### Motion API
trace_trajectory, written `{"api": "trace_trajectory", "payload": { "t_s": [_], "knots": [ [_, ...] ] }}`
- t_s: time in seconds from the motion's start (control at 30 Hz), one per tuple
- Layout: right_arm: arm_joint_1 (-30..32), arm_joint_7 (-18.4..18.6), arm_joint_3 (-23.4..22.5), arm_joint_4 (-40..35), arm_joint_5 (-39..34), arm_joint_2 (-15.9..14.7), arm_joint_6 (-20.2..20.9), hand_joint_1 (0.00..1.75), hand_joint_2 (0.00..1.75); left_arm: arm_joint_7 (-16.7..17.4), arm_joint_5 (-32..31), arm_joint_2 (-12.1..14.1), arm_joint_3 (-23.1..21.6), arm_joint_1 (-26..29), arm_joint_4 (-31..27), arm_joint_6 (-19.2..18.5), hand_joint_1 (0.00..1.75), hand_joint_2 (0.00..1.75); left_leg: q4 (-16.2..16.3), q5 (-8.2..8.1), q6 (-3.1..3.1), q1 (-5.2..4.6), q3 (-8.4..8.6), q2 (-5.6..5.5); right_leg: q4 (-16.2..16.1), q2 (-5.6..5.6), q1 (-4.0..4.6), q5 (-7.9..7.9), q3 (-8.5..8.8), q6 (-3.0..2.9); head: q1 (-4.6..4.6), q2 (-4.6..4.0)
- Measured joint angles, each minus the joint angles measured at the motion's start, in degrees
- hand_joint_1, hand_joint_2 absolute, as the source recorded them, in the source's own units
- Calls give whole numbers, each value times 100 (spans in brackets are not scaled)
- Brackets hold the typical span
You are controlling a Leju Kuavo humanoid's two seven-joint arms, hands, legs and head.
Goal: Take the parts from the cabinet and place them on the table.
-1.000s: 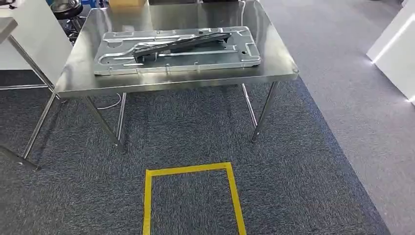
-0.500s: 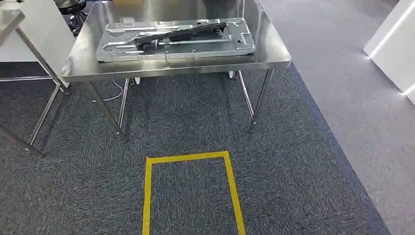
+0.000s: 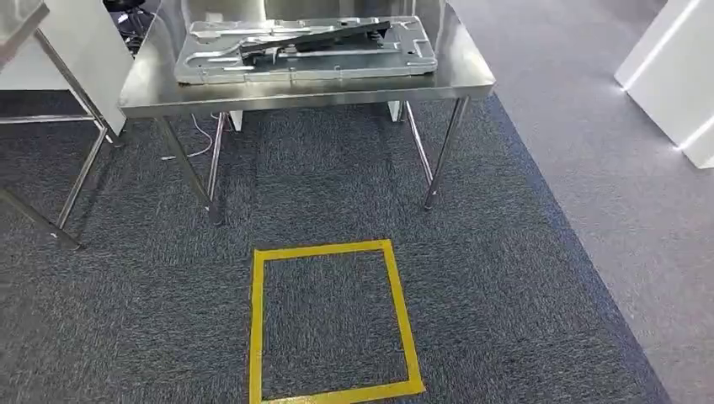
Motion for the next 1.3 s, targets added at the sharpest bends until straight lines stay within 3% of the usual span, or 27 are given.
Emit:
{"api": "trace_trajectory", "payload": {
  "t_s": [0.1,0.13,0.17,0.23,0.27,0.3,0.33,0.4,0.43,0.47,0.6,0.63,0.67,0.73,0.77,0.8,0.83,0.87,0.93,0.97,1.1,1.13,1.17,1.2,1.23,1.27,1.3],
  "knots": [
    [19,-2,-11,2,17,2,-28,0,0,-2,0,0,-2,10,0,0,0,0,-65,165,-92,7,-28,9,-21,-1,14,150,-116,-83,2,0],
    [16,2,-22,4,17,4,-46,0,0,-2,0,-2,-2,20,0,0,0,0,-25,75,-118,35,-72,-28,-42,-28,-27,237,-157,-112,2,0],
    [15,4,-33,4,17,2,-59,0,0,-2,0,-13,-2,34,2,4,0,0,207,-246,-147,41,-183,-64,-44,-16,-25,283,-236,-149,2,0],
    [39,7,-37,4,17,2,-83,0,0,0,0,-13,-4,45,2,9,0,0,1058,-883,-197,73,-429,-65,-11,-29,-14,382,-388,-168,2,0],
    [52,7,-39,4,17,2,-79,0,0,0,0,-11,-4,47,2,22,0,0,1490,-1035,-219,76,-527,-65,9,-30,-9,429,-469,-166,2,0],
    [52,9,-39,4,20,2,-74,0,0,0,0,-11,-4,50,2,37,0,0,1748,-1004,-230,78,-548,-65,33,-31,-10,467,-546,-162,2,0],
    [52,9,-42,4,20,2,-72,0,0,0,2,-11,-4,55,2,53,0,0,1755,-842,-233,80,-463,-65,69,-31,-12,497,-623,-152,2,0],
    [60,2,-46,4,17,4,-66,0,0,2,2,-11,-4,57,2,66,0,0,1021,-464,-212,80,112,-63,172,-27,-21,531,-764,-124,2,0],
    [59,-2,-50,4,17,6,-66,0,0,2,2,-11,-9,50,2,68,0,0,418,-439,-193,80,529,-58,232,-25,-22,541,-811,-108,2,0],
    [61,-7,-55,4,17,6,-68,0,0,2,2,-4,-13,27,2,66,0,0,-9,-652,-160,65,813,-60,277,-30,-1,547,-867,-83,0,0],
    [56,-15,-76,4,17,9,-68,0,0,2,0,-4,-33,39,2,70,0,0,-135,-645,-45,53,745,-62,317,-31,5,616,-912,39,2,0],
    [60,-13,-79,2,17,0,-68,0,0,2,2,-9,-35,37,2,70,0,0,-159,-600,11,90,747,-40,378,-15,-22,561,-930,75,2,0],
    [64,-13,-81,4,15,0,-66,0,0,4,2,-7,-44,29,2,70,0,0,-159,-581,42,90,734,-43,576,-9,-20,362,-1017,111,2,0],
    [78,-13,-83,4,4,2,-66,0,0,4,2,-7,-46,40,2,70,0,0,-155,-547,74,85,681,-38,1480,-8,-62,-168,-1409,167,2,0],
    [81,4,-87,4,-6,2,-66,0,0,9,2,-7,-46,47,2,70,0,0,-147,-533,67,80,653,-34,1931,-9,-76,-346,-1606,186,2,0],
    [89,15,-92,6,-26,2,-68,0,0,20,2,-7,-46,53,2,70,0,0,-139,-525,66,78,634,-32,2202,-9,-91,-386,-1714,201,2,0],
    [97,15,-94,4,-39,2,-66,0,0,24,2,-7,-46,56,2,70,0,0,-132,-523,62,77,630,-32,2133,-9,-99,-281,-1663,206,2,0],
    [99,9,-107,4,-68,0,-61,0,175,35,2,-7,-44,57,2,68,0,0,-123,-524,59,78,632,-37,1813,-9,-104,-69,-1478,198,2,0],
    [91,0,-139,4,-76,-5,-33,0,175,41,2,-9,-46,55,2,68,0,0,-118,-536,37,76,662,-45,730,-5,-102,453,-921,139,2,0],
    [93,0,-155,4,-81,-18,-28,0,175,48,2,-17,-46,55,2,68,0,0,-118,-542,16,73,652,-45,365,5,-86,480,-753,93,2,0],
    [94,16,-190,4,-81,-22,-81,0,175,44,2,-20,-46,43,2,68,0,0,-111,-526,-126,60,628,-44,300,11,-39,458,-769,16,2,0],
    [94,22,-195,4,-74,-18,-92,0,175,35,2,-13,-44,43,2,68,0,0,-90,-563,-157,23,631,-53,217,-2,-96,495,-738,-26,2,0],
    [95,43,-199,4,-63,-20,-113,0,175,28,2,-20,-46,44,2,66,0,0,21,-665,-180,51,582,-63,213,1,-74,500,-724,-34,0,0],
    [92,72,-205,4,-59,-22,-129,0,175,24,2,-24,-46,47,2,68,0,0,-103,-446,-48,49,603,-60,257,24,-51,476,-737,-14,0,0],
    [91,109,-214,4,-48,-20,-142,0,175,26,2,-15,-46,41,2,68,0,0,-85,-667,-100,69,621,-61,284,19,-18,456,-751,-39,0,0],
    [90,133,-219,4,-42,-20,-157,0,175,17,2,-15,-44,42,2,68,0,0,-93,-512,-189,82,620,-63,319,21,-12,436,-749,-55,0,0],
    [90,142,-225,4,-42,-22,-175,0,175,15,2,-15,-44,38,2,72,0,0,-89,-614,-130,82,630,-61,323,23,-13,436,-753,-57,0,0]
  ]
}}
